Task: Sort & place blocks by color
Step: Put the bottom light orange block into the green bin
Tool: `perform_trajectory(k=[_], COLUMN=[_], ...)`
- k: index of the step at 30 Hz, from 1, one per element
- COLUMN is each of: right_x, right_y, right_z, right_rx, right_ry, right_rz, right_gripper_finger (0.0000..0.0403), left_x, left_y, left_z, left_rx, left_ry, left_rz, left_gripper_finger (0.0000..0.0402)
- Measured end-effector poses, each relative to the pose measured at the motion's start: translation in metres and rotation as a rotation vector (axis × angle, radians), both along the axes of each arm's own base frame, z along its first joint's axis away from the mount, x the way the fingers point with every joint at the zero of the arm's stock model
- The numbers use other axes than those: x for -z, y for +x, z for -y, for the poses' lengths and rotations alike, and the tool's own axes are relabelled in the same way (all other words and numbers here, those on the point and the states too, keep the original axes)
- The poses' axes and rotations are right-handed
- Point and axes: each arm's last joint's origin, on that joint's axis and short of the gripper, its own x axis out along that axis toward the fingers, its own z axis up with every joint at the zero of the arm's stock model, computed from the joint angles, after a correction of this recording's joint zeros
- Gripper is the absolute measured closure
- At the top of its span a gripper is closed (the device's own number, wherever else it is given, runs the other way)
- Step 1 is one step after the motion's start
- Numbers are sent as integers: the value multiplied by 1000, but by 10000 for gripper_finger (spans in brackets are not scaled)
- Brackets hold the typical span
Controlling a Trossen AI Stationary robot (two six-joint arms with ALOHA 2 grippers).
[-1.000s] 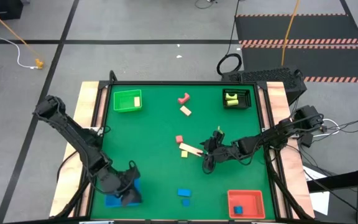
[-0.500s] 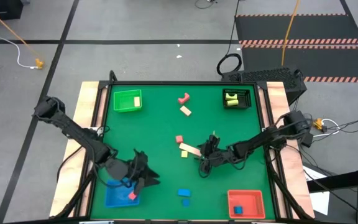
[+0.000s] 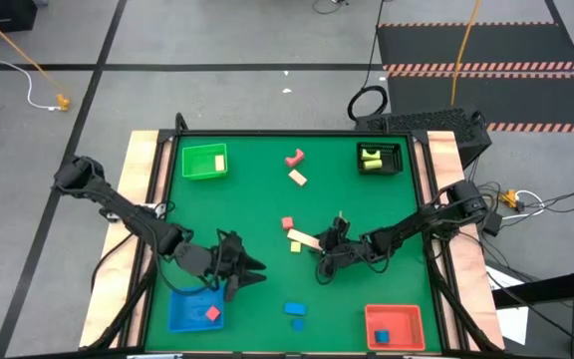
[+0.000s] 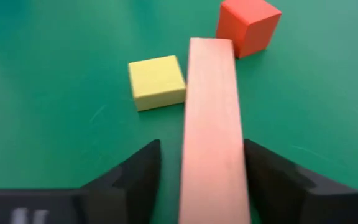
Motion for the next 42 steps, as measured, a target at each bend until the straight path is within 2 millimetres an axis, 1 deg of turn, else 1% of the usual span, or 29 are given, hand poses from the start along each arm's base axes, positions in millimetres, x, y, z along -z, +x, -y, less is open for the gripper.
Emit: perform_trajectory(k=[4,8,11,14,18,21,24,27,30,35,38,42], right_x=[0,-3,-13,-31,-59,-78,-91,-100,-109,-123,-126,-125], right_y=[0,-1,-3,-3,-8,-11,-14,-14,-11,-8,-7,-5], right_z=[0,0,1,1,3,6,9,11,10,9,10,13], right_rx=[18,-1,-33,-54,-51,-46,-10,8,-37,-93,-117,-164], right_ry=[18,25,4,-16,-85,-157,-265,-393,-506,-639,-681,-672], right_rz=[3,0,3,57,126,184,211,221,257,323,331,338], right_gripper_finger=[288,289,289,289,289,289,289,289,289,289,289,289], left_x=[0,0,0,0,0,-1,-1,-1,-1,-2,-4,-9], left_y=[3,5,7,9,13,16,19,22,25,29,31,34], left_z=[-4,-8,-12,-17,-26,-35,-44,-52,-60,-73,-78,-84], left_rx=[-19,-35,-49,-94,-172,-240,-301,-334,-367,-421,-440,-433], left_ry=[-1,-1,-2,-2,12,24,25,25,9,-18,-33,-46], left_rz=[3,2,2,4,13,19,23,27,30,36,63,101], left_gripper_finger=[227,227,227,227,227,227,227,227,227,227,227,227])
